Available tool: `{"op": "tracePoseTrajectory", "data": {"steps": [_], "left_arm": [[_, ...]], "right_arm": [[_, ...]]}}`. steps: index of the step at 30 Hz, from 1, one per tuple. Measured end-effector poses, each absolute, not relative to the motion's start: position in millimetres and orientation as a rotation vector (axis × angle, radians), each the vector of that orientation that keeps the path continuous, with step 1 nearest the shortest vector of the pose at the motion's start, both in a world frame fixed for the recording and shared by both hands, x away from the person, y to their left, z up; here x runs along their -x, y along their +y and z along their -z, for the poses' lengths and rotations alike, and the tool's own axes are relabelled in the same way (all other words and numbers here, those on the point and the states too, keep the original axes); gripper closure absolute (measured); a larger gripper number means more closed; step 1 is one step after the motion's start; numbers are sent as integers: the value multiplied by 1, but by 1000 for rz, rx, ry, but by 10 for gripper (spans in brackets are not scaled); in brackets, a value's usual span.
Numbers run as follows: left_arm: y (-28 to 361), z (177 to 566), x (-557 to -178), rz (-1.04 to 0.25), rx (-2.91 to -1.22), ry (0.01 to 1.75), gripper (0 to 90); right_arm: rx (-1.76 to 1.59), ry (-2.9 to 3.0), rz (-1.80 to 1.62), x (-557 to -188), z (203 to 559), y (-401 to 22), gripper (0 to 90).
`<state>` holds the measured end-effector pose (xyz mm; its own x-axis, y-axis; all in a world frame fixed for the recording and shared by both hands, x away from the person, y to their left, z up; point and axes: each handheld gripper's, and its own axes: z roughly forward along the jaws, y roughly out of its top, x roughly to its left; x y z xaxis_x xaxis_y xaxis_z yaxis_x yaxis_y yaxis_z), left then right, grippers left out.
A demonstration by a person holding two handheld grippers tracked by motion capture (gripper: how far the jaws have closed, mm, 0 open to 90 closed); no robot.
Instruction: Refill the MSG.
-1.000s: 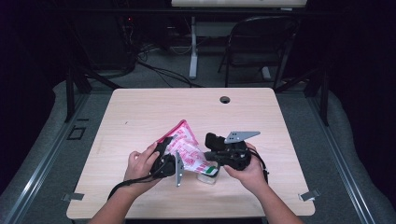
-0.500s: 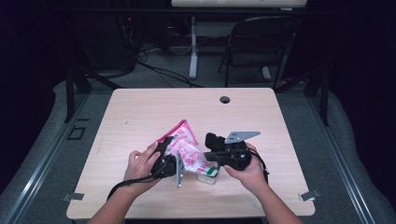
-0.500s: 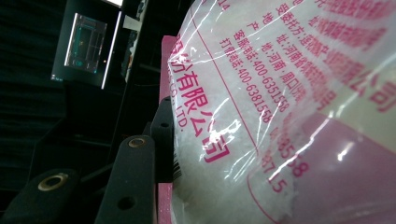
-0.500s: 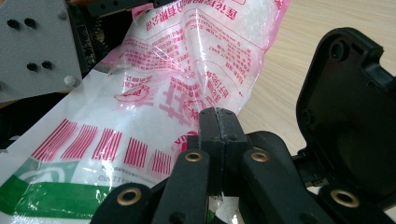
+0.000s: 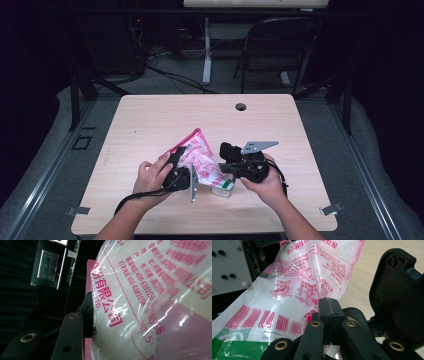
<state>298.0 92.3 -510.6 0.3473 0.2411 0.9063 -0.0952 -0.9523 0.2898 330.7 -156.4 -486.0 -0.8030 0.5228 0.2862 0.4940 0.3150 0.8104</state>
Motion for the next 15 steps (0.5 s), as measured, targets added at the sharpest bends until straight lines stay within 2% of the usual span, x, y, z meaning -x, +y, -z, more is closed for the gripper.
{"op": "tracePoseTrajectory", "data": {"steps": [15], "left_arm": [[91, 507, -297, -1679, -2323, 84, 604]], "right_arm": [[-975, 2524, -1536, -330, 486, -157, 900]]}}
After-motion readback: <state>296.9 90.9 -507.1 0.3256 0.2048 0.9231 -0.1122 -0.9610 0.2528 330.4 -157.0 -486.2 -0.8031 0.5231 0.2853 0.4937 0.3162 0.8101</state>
